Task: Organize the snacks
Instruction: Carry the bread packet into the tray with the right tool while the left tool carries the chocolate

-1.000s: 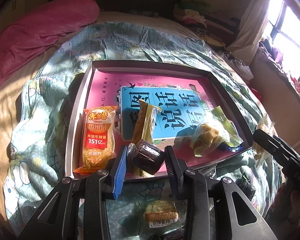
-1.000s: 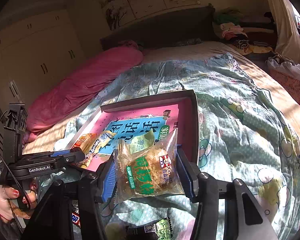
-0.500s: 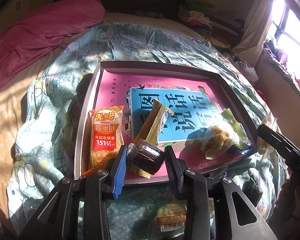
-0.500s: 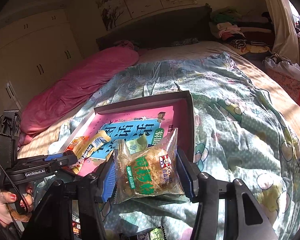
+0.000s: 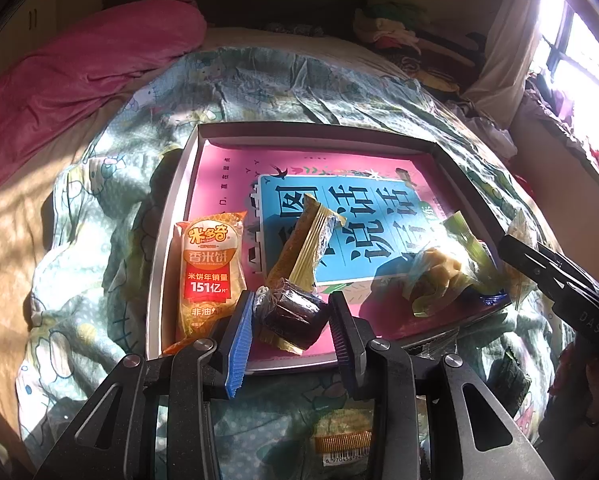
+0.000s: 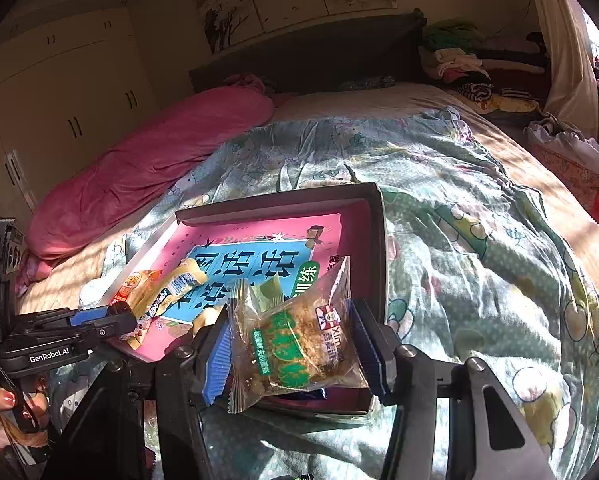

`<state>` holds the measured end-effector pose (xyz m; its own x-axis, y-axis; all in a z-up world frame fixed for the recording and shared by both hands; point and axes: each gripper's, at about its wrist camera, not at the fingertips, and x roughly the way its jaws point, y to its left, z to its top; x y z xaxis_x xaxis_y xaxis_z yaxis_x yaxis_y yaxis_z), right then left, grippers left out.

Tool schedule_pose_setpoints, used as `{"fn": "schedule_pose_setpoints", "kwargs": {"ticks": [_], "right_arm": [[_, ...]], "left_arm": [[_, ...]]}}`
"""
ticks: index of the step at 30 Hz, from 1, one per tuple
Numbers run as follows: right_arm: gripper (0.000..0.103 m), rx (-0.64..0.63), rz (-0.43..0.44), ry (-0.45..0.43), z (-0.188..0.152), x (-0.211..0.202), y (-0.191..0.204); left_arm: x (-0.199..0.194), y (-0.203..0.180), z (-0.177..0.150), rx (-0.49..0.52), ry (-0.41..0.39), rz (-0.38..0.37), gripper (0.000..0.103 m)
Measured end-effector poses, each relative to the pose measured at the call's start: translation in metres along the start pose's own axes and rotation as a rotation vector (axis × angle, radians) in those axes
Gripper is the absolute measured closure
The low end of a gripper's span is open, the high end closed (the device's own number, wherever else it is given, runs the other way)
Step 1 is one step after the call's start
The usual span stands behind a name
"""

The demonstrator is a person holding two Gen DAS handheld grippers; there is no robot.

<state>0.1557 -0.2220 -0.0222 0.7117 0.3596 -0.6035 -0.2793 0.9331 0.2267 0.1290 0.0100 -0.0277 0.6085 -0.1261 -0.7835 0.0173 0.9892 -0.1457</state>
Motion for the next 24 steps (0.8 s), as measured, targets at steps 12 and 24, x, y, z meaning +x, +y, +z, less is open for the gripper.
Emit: {"fn": "schedule_pose_setpoints", "kwargs": {"ticks": [12, 24], "right_arm": [[0.047, -0.047, -0.006, 0.028, 0.000, 0.013, 0.007], [0.045, -0.063, -0.005, 0.033, 0.000, 0.014, 0.011]], "left_arm": [[0.006, -0.002, 0.002, -0.002, 0.015, 0.003, 0.065], [0.006, -0.003, 0.004, -0.003, 0.021, 0.007, 0.065]]}}
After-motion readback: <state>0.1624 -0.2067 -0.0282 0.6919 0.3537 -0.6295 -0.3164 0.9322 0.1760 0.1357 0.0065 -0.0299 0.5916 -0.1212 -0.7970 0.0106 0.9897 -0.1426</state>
